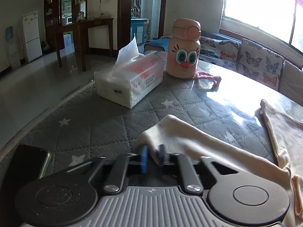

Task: Fold clothes
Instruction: 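Grasp the other sleeve cuff with the left gripper, then lift the sleeve and fold it across the shirt body with the left gripper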

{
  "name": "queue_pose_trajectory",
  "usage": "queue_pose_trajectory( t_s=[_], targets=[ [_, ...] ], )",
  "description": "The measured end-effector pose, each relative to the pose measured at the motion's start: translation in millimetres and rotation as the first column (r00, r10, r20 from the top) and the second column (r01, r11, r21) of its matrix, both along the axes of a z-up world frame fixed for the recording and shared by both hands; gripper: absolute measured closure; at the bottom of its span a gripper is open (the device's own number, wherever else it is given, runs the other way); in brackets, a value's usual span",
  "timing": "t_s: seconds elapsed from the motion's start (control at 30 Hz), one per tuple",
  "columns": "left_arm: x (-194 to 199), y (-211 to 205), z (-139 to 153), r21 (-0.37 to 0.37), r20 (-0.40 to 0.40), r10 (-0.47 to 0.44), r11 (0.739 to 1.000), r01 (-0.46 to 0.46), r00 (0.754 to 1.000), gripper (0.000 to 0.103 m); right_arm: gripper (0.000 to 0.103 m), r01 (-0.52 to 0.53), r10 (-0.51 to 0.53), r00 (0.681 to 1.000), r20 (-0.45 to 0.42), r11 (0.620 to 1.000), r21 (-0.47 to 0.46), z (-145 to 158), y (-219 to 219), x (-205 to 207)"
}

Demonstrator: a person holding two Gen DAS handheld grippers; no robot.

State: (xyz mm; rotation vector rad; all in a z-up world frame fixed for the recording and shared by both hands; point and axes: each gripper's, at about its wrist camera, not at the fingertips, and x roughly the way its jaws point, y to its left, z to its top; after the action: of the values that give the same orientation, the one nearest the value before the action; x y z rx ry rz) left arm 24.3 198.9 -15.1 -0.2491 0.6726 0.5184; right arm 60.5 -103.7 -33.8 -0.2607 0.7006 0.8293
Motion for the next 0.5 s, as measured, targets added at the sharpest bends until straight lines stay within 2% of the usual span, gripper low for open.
queue_pose_trajectory(
  t_s=[0.13,0.27,0.37,0.5],
  targets=[
    [0.0,-12.8,19.1,0.02,0.05,-0.044,0.999,0.043,0.998,0.1,0.058,0.025,-0.025,1.0,0.003,1.0,0.01,3.3,-11.2,-2.0],
    [-1.3,-36.0,46.3,0.034,0.119,-0.119,0.993,0.116,0.986,0.1,0.058,0.059,-0.059,0.998,0.005,0.998,0.018,5.3,-24.7,-1.8],
    [-0.5,-60.9,66.1,0.04,0.164,-0.196,0.981,0.192,0.967,0.1,0.058,0.091,-0.091,0.996,0.005,0.995,0.027,6.4,-36.1,-0.9],
    [4.8,-100.6,86.9,0.034,0.209,-0.315,0.948,0.315,0.926,0.1,0.058,0.135,-0.135,0.991,0.0,0.99,0.042,8.1,-53.1,-1.1]
  ],
)
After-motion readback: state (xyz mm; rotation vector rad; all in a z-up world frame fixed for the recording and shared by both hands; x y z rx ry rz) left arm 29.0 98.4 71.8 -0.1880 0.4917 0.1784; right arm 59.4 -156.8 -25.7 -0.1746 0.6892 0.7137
